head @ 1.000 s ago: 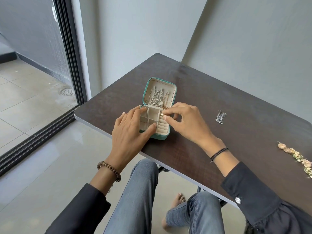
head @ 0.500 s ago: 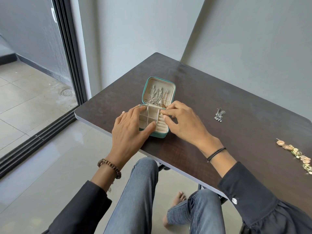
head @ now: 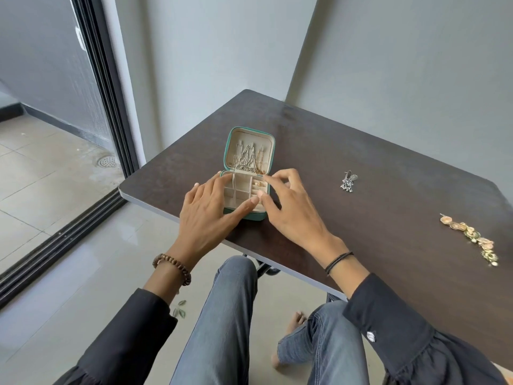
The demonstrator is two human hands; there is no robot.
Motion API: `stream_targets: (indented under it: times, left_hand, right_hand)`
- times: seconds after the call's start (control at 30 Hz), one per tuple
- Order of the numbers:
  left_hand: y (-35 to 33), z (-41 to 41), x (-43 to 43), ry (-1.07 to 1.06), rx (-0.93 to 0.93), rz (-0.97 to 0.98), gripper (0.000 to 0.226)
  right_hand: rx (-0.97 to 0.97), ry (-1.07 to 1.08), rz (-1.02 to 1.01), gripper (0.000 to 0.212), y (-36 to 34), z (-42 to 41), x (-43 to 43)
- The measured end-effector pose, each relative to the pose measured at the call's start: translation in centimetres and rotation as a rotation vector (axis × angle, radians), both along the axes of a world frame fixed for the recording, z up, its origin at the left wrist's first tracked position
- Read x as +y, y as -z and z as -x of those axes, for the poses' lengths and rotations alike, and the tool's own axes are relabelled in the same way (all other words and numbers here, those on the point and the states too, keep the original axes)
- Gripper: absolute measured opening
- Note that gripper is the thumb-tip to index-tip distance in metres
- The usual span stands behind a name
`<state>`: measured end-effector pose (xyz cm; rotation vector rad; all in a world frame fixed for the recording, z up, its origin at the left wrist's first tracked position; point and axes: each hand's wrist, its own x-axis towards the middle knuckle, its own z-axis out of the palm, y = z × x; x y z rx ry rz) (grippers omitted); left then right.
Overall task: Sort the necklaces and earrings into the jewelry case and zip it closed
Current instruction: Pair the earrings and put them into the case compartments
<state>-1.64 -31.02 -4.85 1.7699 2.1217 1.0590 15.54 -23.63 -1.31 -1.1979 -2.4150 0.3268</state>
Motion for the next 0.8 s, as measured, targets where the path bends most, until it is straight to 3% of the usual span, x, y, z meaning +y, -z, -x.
stream_targets:
  times: [0.17, 0.47, 0.8]
  left_hand:
    - [-0.4, 0.4, -0.1, 0.04, -0.039, 0.039, 0.093]
    - [-0.6, 0.1, -0.1, -0.02, -0.04, 0.018, 0.088]
    - [-0.6, -1.1, -0.1, -0.088, 0.046, -0.058, 0.087]
  right_hand:
    - [0.161, 0.037, 0.098, 0.041, 0.2, -0.4, -0.5]
    - [0.22, 0.087, 0.06, 0.027, -0.3, -3.5, -1.1]
    - [0.265, 0.347, 0.034, 0.018, -1.4, -14.3, -1.4]
